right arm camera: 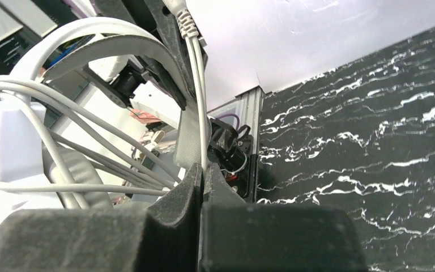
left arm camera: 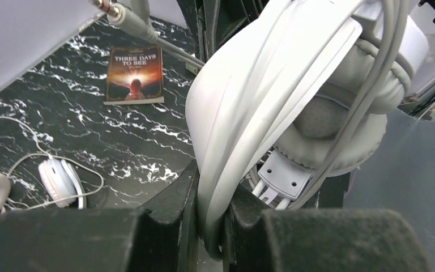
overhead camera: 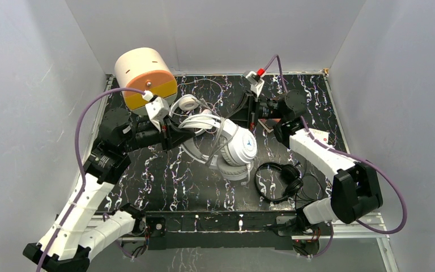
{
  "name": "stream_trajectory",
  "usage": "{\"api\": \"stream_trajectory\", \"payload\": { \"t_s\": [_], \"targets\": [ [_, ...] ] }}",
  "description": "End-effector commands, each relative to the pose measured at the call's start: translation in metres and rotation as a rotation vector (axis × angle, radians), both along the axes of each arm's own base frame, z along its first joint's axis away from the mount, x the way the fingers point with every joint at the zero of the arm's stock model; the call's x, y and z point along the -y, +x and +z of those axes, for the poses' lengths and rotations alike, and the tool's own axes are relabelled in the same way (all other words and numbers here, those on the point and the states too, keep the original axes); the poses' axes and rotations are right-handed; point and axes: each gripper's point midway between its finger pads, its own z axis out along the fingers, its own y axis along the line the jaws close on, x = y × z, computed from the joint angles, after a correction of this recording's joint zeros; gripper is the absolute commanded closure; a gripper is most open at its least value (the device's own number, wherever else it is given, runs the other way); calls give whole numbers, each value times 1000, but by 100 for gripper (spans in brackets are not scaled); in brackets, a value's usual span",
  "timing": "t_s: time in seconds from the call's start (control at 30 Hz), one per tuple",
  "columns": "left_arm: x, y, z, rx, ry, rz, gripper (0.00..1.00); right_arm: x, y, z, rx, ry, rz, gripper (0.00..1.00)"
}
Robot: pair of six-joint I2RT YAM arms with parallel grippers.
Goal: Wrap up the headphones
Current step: Wrap the headphones cable around the headphones.
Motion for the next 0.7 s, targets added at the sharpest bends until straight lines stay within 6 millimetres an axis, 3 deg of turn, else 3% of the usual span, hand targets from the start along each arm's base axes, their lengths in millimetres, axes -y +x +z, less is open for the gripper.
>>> {"api": "stream_trajectory", "payload": {
  "t_s": [0.0, 0.17, 0.27, 0.33, 0.57, 0.67],
  "targets": [
    [-2, -5, 31, 128, -73, 7, 100, 5, -18, 52, 192, 97, 70, 93],
    [-10, 14, 64, 284, -157, 120, 100, -8, -34, 66, 240, 87, 161, 88],
    [-8, 33, 77, 290, -180, 169, 100, -16, -46, 77, 264, 93, 219, 88],
    [-8, 44, 83, 275, -196, 203, 100, -20, -53, 84, 271, 101, 240, 88],
    [-5, 51, 94, 261, -318, 225, 100, -33, -81, 97, 320, 105, 348, 87],
    [-5, 54, 98, 231, -353, 240, 100, -36, -82, 101, 325, 108, 342, 87]
  ]
}}
